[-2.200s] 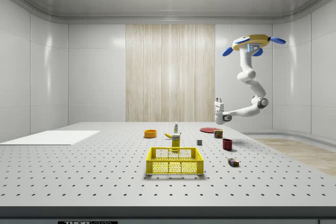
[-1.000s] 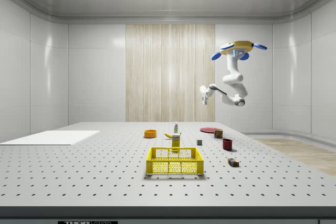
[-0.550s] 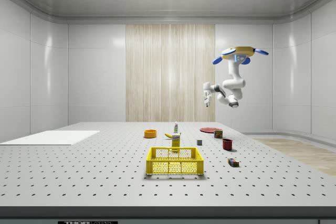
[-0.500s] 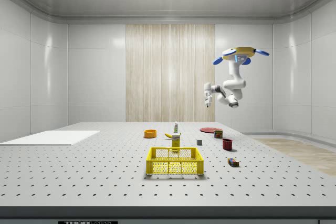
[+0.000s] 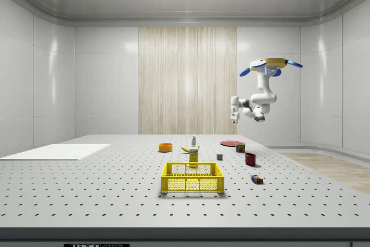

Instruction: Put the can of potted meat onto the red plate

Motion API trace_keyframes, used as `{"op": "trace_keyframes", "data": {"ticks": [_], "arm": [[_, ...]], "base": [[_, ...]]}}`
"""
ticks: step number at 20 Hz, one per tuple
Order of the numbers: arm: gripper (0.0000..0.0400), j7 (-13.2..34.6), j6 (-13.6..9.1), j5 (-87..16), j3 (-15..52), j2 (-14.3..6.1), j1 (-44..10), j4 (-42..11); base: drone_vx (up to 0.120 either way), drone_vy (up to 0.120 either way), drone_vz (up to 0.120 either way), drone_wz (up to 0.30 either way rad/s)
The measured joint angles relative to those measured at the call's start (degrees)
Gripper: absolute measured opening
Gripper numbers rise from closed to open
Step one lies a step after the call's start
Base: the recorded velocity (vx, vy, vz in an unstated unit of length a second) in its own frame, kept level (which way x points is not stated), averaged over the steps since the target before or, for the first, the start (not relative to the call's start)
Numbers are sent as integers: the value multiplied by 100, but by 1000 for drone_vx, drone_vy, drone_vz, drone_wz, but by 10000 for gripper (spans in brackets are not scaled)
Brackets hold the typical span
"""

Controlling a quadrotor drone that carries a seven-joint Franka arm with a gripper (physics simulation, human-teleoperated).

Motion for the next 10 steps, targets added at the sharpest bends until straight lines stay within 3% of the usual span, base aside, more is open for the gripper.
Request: {"op": "trace_keyframes", "data": {"ticks": [10], "arm": [[400,156,223,135,137,-315,-186,17]], "base": [[-120,0,-120,0]]}}
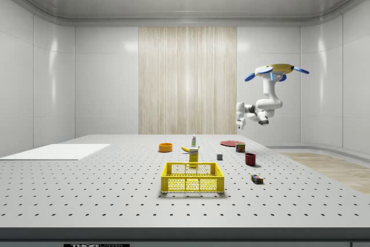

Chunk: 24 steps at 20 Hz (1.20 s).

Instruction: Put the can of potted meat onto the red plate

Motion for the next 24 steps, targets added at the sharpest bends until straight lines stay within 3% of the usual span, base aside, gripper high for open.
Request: {"op": "trace_keyframes", "data": {"ticks": [21,24], "arm": [[400,187,527,284,167,-580,-202,42],[400,178,673,183,36,-690,-198,67]], "base": [[-6,0,-114,0],[0,0,-27,0]]}}
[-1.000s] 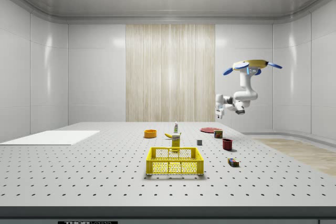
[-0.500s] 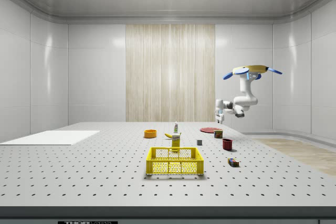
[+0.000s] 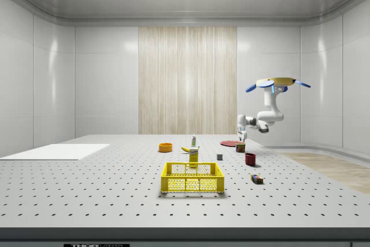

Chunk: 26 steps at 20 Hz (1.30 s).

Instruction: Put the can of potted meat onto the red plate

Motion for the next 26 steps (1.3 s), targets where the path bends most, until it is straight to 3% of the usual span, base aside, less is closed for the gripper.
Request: {"op": "trace_keyframes", "data": {"ticks": [8,26], "arm": [[400,-204,403,-274,-346,-284,145,116],[400,-61,772,-331,-406,-464,-397,564]], "base": [[0,0,0,0],[0,0,0,0]]}}
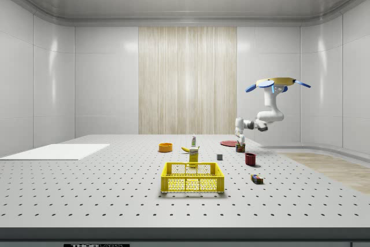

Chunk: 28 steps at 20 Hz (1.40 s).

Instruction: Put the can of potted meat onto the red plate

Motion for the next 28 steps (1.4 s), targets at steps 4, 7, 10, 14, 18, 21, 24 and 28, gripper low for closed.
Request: {"op": "trace_keyframes", "data": {"ticks": [4,7,10,14,18,21,24,28], "arm": [[400,13,106,-75,-99,-60,-37,44],[349,22,168,-108,-147,-99,-59,68],[306,35,211,-122,-170,-133,-77,82],[296,28,246,-131,-179,-170,-96,91],[295,117,277,-124,-179,-206,-114,97],[290,170,287,-70,-134,-236,-125,85],[288,158,234,82,24,-259,-129,36],[288,168,151,328,278,-287,-138,-32]], "base": [[0,0,0,0],[0,0,0,0],[0,0,0,0],[0,0,0,0],[0,0,0,0],[0,0,0,0],[0,0,0,0],[0,-20,100,0]]}}
